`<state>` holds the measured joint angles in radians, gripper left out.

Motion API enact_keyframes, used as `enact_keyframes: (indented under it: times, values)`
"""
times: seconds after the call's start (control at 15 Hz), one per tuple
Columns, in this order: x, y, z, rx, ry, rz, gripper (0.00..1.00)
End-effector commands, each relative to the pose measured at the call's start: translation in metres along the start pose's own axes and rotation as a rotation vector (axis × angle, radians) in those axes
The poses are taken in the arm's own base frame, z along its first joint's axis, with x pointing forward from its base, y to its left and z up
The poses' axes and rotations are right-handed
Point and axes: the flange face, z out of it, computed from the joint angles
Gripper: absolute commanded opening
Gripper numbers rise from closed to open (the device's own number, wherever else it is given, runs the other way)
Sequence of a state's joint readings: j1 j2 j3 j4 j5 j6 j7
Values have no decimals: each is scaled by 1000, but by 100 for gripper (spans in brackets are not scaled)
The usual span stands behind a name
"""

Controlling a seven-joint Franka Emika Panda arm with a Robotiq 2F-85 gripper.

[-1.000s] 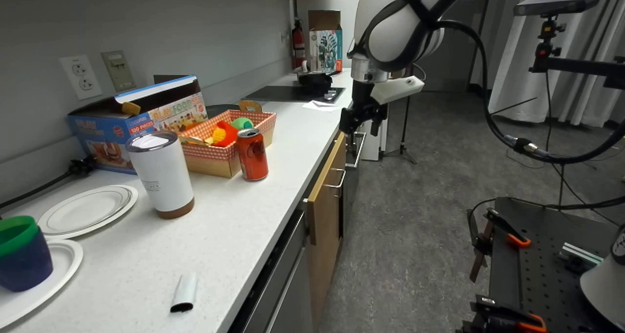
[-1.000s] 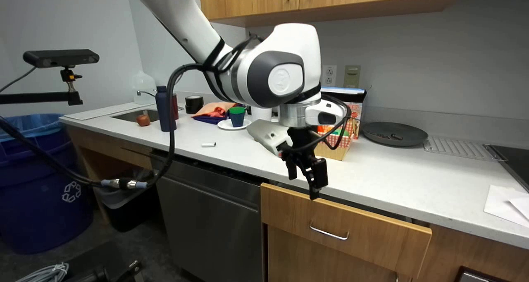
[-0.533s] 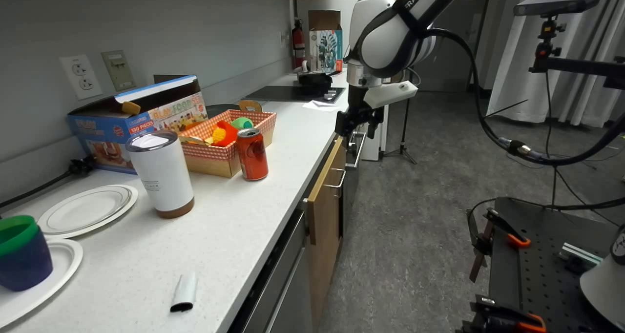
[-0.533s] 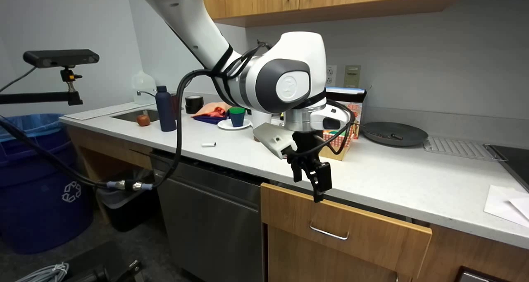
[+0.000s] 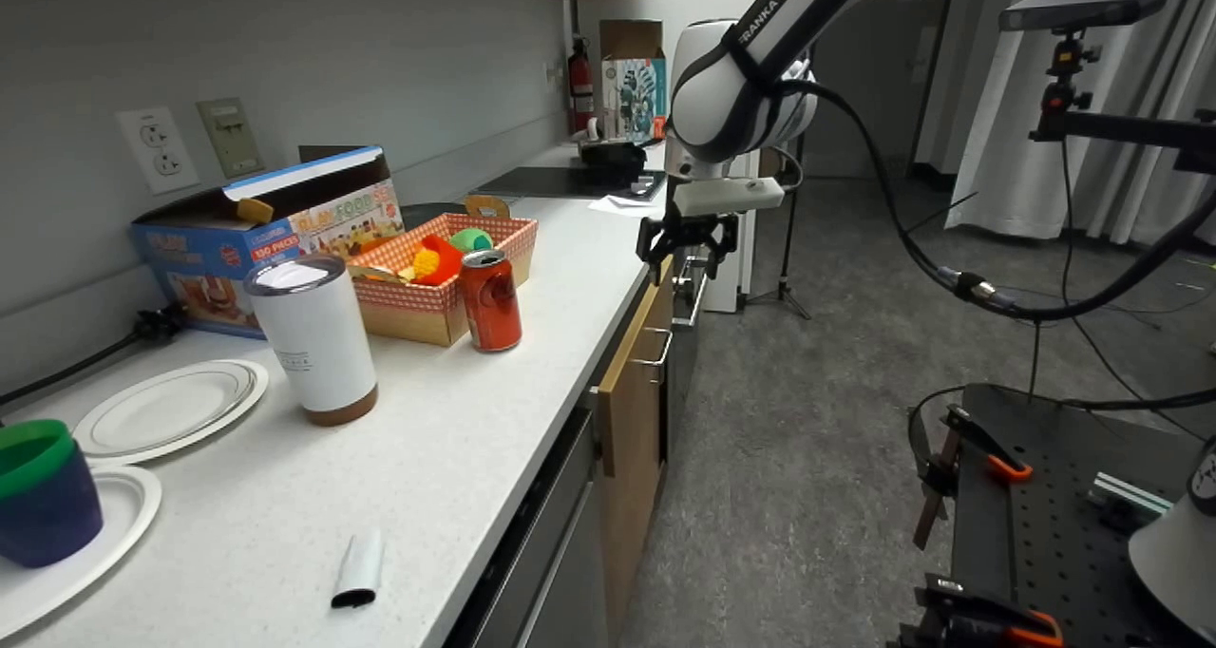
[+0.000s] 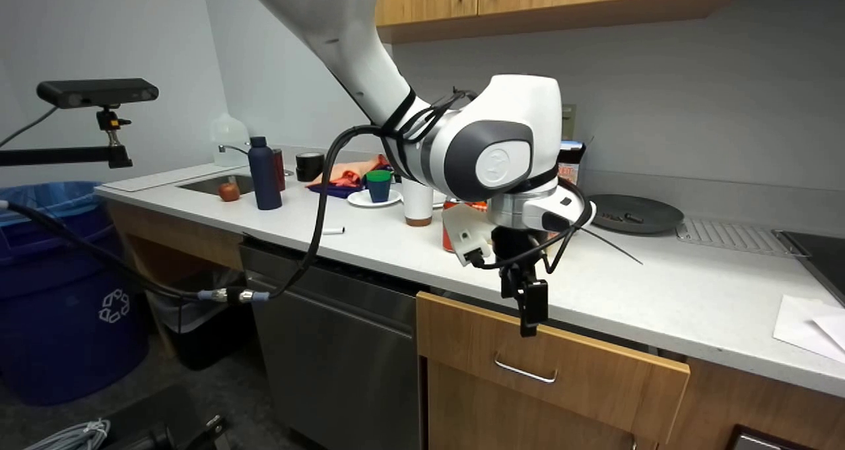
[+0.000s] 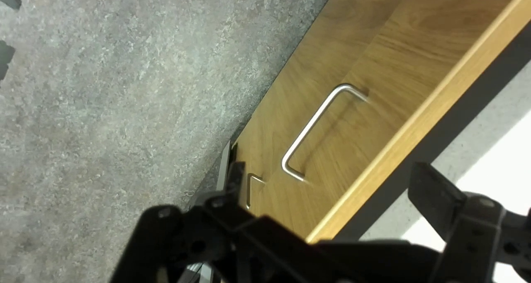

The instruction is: Open the drawer

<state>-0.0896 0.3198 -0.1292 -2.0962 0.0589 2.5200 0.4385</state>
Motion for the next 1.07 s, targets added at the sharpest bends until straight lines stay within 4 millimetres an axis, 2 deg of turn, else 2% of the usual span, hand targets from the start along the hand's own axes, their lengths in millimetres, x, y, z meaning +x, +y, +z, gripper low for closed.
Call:
enact_keyframes:
  times: [0.0,0.4,0.6,0.73,1.0]
  values:
    - [22,-12,16,16,3,109,100]
    - [34,-6,56,-30,-15,201,100]
    - [37,-7,69,-27,-41,247,100]
    - [39,-9,70,-7,-62,277,100]
    - [43,-6,59,38,-85,327,100]
